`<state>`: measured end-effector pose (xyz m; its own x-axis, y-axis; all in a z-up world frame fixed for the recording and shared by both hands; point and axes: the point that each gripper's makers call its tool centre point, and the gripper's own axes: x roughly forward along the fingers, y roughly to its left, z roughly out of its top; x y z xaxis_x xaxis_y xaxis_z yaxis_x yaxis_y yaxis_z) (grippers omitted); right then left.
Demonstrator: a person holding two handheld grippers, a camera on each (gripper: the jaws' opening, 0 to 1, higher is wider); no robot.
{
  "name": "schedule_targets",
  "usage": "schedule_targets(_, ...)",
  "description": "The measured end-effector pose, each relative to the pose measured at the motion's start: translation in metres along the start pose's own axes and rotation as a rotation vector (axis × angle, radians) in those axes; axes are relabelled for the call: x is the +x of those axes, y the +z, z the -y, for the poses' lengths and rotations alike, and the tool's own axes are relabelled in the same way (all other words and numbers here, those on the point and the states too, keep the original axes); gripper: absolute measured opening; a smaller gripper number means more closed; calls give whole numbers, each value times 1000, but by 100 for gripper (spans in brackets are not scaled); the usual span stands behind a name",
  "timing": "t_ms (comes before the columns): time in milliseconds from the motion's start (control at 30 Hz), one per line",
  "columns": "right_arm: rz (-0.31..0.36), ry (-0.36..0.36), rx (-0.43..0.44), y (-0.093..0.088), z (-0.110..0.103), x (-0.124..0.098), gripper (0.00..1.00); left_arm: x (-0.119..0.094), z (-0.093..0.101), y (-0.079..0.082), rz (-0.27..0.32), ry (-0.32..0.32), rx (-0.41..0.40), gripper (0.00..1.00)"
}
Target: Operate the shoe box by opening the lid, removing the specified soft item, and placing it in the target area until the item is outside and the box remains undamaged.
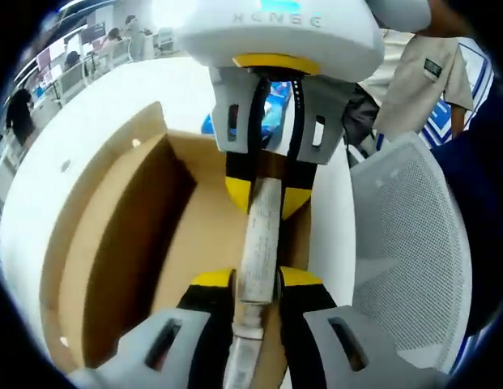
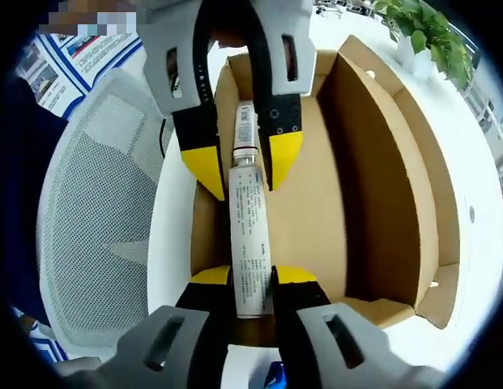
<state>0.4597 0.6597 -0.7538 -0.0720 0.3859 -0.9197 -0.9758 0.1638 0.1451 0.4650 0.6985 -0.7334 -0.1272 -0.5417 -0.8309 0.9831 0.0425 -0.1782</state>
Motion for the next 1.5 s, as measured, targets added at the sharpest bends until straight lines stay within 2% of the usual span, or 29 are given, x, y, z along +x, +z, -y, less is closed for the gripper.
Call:
schedule_targets(167, 8, 4, 12, 1, 3, 0, 16, 3, -3, 0, -3, 4, 4, 20)
schedule_targets(633, 46, 3, 47, 1, 3, 0, 17, 23, -8, -10, -66, 4, 63, 19)
schedule_targets(967, 54, 5, 48, 1, 3, 4, 18, 26, -9, -9, -52, 3, 92, 18)
schedule_targets(1200, 18, -4, 9, -5, 2, 15, 19, 29, -7, -8, -52, 3, 100, 18)
schedule_targets(1500, 37, -6, 16, -4, 2, 13, 17, 30, -7, -8, -49, 1, 123, 17)
